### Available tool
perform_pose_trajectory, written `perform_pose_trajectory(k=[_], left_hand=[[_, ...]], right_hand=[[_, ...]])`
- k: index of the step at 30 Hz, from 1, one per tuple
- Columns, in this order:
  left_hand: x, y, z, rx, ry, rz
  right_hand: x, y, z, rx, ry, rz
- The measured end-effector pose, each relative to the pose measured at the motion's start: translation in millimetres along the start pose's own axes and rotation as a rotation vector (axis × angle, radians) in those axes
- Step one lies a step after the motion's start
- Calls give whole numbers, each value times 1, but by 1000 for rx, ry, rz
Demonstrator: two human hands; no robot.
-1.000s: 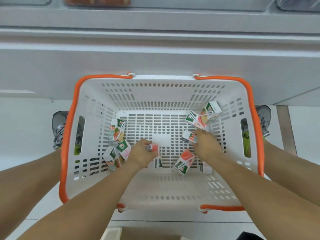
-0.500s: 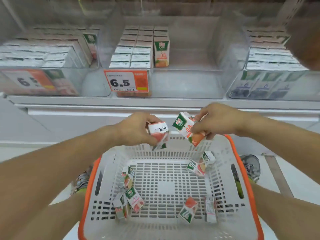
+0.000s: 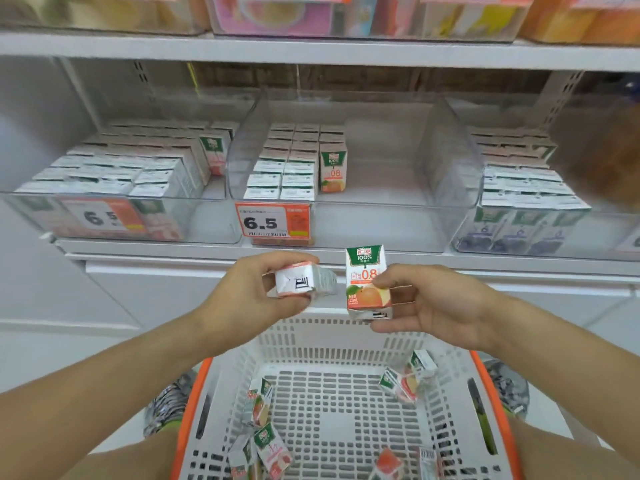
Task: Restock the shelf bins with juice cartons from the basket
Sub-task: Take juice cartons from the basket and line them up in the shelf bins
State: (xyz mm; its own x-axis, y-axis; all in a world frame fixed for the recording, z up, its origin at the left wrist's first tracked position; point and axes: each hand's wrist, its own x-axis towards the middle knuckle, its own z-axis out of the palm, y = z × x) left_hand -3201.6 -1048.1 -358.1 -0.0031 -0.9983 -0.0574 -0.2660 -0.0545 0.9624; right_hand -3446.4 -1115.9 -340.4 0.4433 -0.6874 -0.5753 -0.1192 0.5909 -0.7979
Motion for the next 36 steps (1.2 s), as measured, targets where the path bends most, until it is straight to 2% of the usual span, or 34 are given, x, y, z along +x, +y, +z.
perform_pose_trajectory(k=[3, 5, 8, 10, 13, 15, 17, 21, 24, 27, 30, 32, 36], left_hand=[[0, 5, 10, -208, -80, -105], [1, 11, 16, -292, -6, -156], [3, 14, 15, -245, 157, -137], [2, 16, 11, -242, 168, -128], [4, 16, 2, -292, 131, -215], [6, 17, -6, -494, 54, -339], [5, 21, -15, -689, -102, -418], [7, 26, -27, -753, -291, -350], [14, 29, -30, -750, -204, -315], [20, 35, -32, -703, -13, -302], [22, 44, -33, -678, 114, -257], [22, 47, -36, -672, 163, -196], [20, 47, -44, -671, 221, -151]], right_hand=[[2, 1, 5, -3, -41, 11], [4, 1, 8, -22, -63, 5], [6, 1, 11, -39, -96, -10], [7, 0, 11, -23, -97, -21], [8, -3, 8, 36, -90, -36], [6, -7, 6, 103, -107, -47], [2, -13, 5, 176, -114, -93], [-4, -30, 7, 246, -92, -261], [-3, -51, 10, 211, -2, -443], [8, -79, 16, 84, 130, -696], [34, -109, 23, -162, 253, -907], [59, -124, 26, -394, 328, -910], [119, -141, 22, -792, 478, -724]])
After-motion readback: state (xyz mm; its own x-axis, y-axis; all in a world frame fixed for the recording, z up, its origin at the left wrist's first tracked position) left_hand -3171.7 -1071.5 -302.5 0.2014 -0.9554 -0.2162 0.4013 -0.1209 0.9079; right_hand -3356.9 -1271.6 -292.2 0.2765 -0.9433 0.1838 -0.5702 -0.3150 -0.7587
